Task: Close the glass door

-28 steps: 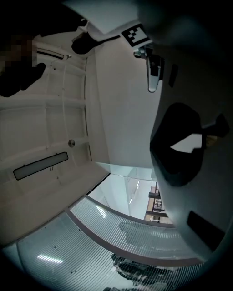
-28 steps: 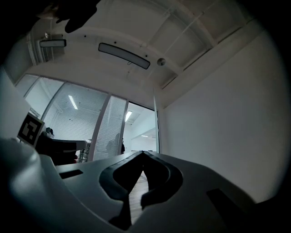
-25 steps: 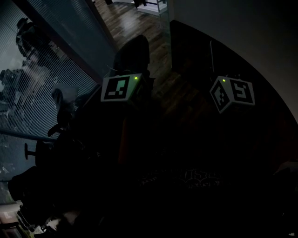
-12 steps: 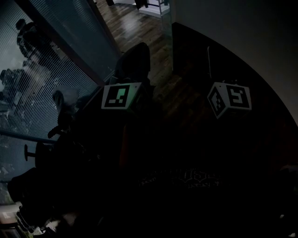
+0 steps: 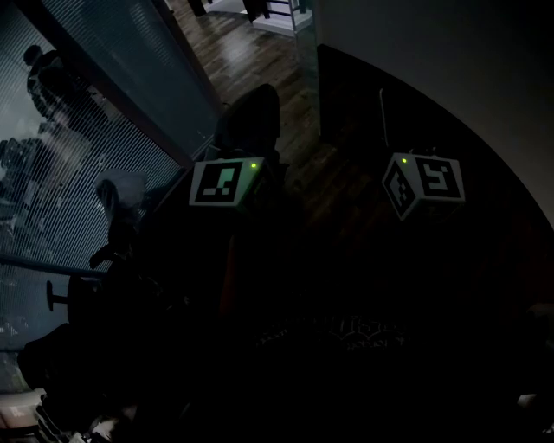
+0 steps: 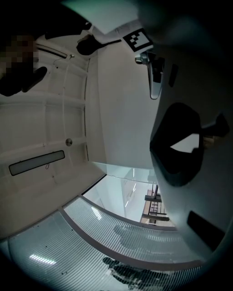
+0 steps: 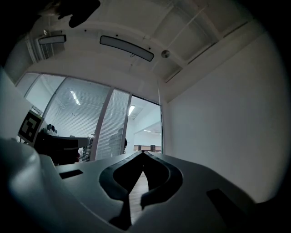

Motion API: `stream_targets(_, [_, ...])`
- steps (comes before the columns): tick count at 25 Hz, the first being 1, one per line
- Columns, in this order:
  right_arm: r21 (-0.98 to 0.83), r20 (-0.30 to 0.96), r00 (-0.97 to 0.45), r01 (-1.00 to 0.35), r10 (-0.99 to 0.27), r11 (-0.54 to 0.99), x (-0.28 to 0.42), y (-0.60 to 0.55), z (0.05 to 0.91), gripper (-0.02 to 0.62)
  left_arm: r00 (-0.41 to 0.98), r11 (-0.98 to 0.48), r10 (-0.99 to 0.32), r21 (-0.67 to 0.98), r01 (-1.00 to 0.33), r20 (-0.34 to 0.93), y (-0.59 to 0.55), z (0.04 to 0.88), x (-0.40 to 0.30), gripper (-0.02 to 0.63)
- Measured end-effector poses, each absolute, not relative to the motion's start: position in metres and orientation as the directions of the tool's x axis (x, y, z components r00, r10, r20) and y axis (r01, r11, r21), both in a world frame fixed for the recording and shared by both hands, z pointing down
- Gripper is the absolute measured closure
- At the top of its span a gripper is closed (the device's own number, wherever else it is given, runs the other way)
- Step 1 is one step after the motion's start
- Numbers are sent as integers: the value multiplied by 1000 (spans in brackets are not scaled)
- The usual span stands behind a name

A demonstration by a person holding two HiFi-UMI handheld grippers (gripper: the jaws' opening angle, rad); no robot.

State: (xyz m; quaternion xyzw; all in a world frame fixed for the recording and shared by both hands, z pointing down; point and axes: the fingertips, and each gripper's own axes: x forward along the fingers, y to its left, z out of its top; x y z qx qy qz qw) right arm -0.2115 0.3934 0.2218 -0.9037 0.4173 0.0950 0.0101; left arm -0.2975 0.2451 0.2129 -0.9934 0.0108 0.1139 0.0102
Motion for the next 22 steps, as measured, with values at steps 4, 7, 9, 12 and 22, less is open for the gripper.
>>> stream_targets(4, [57, -188, 642, -748, -743, -661, -207, 386, 218, 594, 976, -1000, -12, -10, -14, -216, 235, 217, -292, 611])
stream_targets(7, [68, -179, 639, -750, -748, -658, -200, 381, 220, 594, 979, -1000, -19, -3, -20, -205, 230, 220, -283, 611])
stream_targets(9, [65, -177, 640, -750, -748, -658, -191, 378, 222, 594, 980, -1000, -20, -3, -21, -200, 226, 222, -272, 611])
stream_targets(12, [64, -178, 638, -752, -749, -656, -172, 371, 223, 594, 979, -1000, -23, -4, -24, -200, 221, 225, -253, 611])
stream_targets(22, [92, -180, 599, -779, -780, -620, -71, 331, 223, 594, 973, -996, -86, -1, -88, -214, 185, 223, -166, 611])
